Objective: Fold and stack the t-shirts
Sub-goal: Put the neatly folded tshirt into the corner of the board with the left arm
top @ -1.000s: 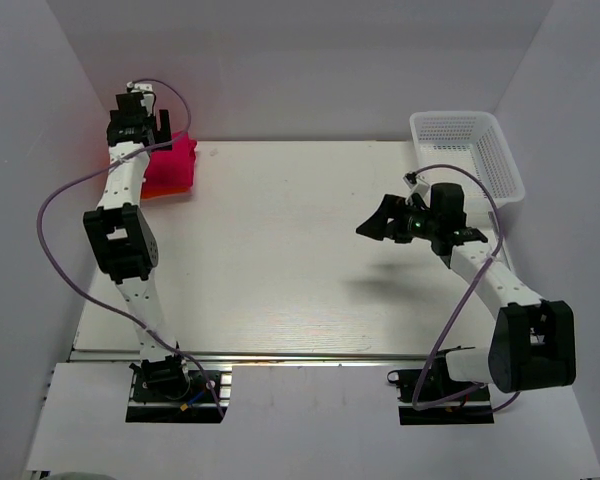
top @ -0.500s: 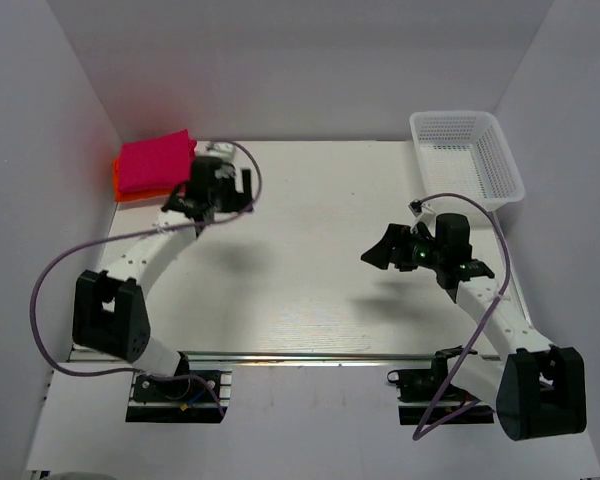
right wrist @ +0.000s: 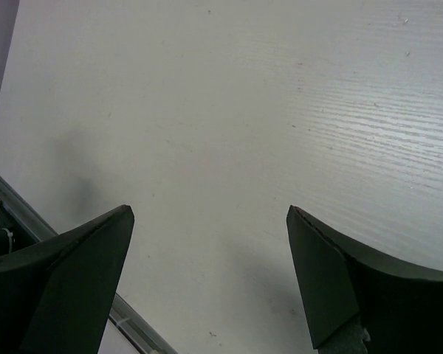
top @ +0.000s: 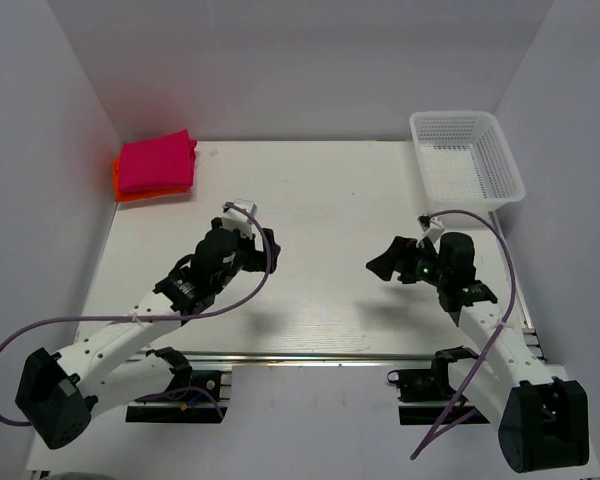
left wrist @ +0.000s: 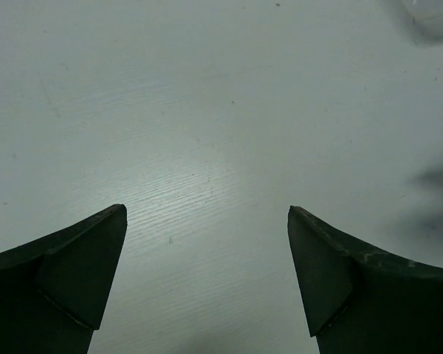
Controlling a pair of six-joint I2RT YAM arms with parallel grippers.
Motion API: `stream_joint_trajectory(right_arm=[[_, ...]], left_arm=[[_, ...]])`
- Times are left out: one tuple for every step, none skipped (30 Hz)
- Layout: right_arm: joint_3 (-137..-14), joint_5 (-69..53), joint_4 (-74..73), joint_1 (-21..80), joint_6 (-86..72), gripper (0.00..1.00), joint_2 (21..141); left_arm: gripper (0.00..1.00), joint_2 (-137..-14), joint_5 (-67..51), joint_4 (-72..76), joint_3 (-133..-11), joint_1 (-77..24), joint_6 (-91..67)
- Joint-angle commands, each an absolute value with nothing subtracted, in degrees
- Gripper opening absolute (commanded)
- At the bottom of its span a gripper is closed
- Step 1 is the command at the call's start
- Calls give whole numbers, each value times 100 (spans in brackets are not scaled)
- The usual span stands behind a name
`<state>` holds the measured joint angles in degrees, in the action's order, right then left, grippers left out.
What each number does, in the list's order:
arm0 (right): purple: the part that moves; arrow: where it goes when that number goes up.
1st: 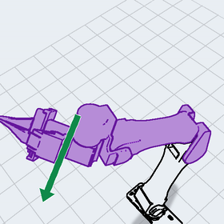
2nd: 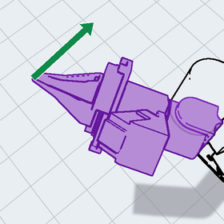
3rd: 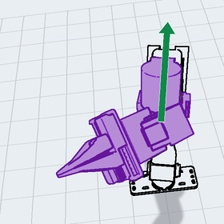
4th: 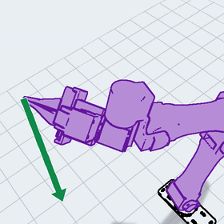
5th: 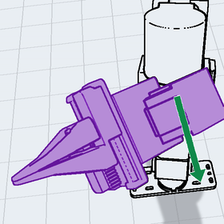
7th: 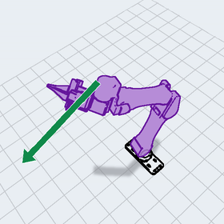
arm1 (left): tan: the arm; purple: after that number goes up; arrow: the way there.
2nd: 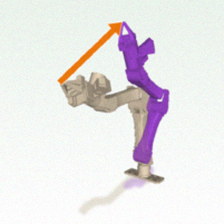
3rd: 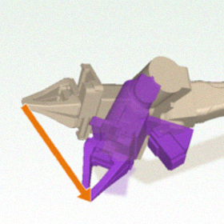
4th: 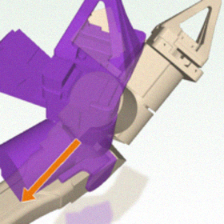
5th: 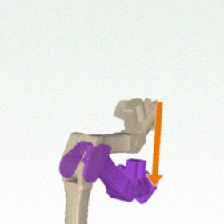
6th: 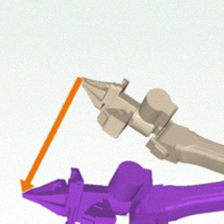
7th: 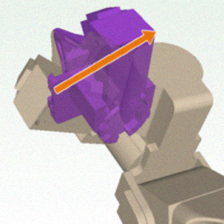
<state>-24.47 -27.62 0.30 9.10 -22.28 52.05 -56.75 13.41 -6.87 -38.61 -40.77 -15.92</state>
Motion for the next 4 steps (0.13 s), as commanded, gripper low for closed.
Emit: stream_joint_trajectory(right_arm=[[-2417,-2593,430,897,-2346,90,4984],[-2382,-2506,448,905,-2347,90,4940],[-2295,-2505,622,905,-2355,90,4731],[-2224,-2514,702,905,-2382,90,4668]], left_arm=[[100,-5537,1881,-773,-3823,-4209,-1591],[100,-5476,1942,-773,-3823,-4210,-1591],[100,-5371,1942,-773,-3823,-4210,-1521],[100,-5301,1881,-773,-3823,-4210,-1460]])
